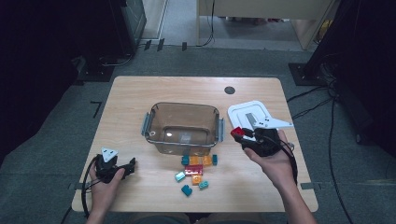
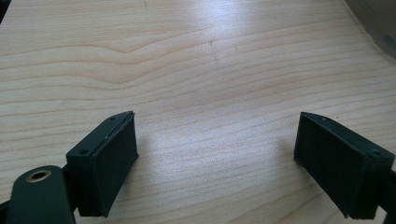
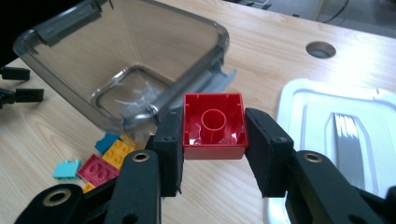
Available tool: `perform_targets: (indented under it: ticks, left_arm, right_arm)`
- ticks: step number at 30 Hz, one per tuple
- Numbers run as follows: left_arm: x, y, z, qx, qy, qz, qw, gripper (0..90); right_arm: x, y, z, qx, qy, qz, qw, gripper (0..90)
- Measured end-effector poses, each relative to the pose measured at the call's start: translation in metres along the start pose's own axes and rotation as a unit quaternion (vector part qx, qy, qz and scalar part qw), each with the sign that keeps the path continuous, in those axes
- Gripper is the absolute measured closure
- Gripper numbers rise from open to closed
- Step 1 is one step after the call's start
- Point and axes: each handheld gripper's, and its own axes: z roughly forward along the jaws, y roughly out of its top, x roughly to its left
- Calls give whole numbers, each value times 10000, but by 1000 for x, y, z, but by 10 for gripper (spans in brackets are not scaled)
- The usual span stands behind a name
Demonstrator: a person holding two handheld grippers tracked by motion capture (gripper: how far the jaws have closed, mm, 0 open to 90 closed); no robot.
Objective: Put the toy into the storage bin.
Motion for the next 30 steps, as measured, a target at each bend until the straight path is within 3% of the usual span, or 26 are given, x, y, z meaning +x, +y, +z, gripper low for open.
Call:
perform_targets:
  ticks: [15,24,30]
  left_arm:
    - [0,0,0,-12,0,-8,10000,132]
    - [0,0,0,-4,-16,11,10000,132]
    - [0,0,0,-6,-25,20,10000,132]
  right_arm:
    - [23,42,30,61,256,-339,9991,603]
    - [41,55,67,331,422,-544,9971,603]
    - [46,57,92,514,467,-535,9961,602]
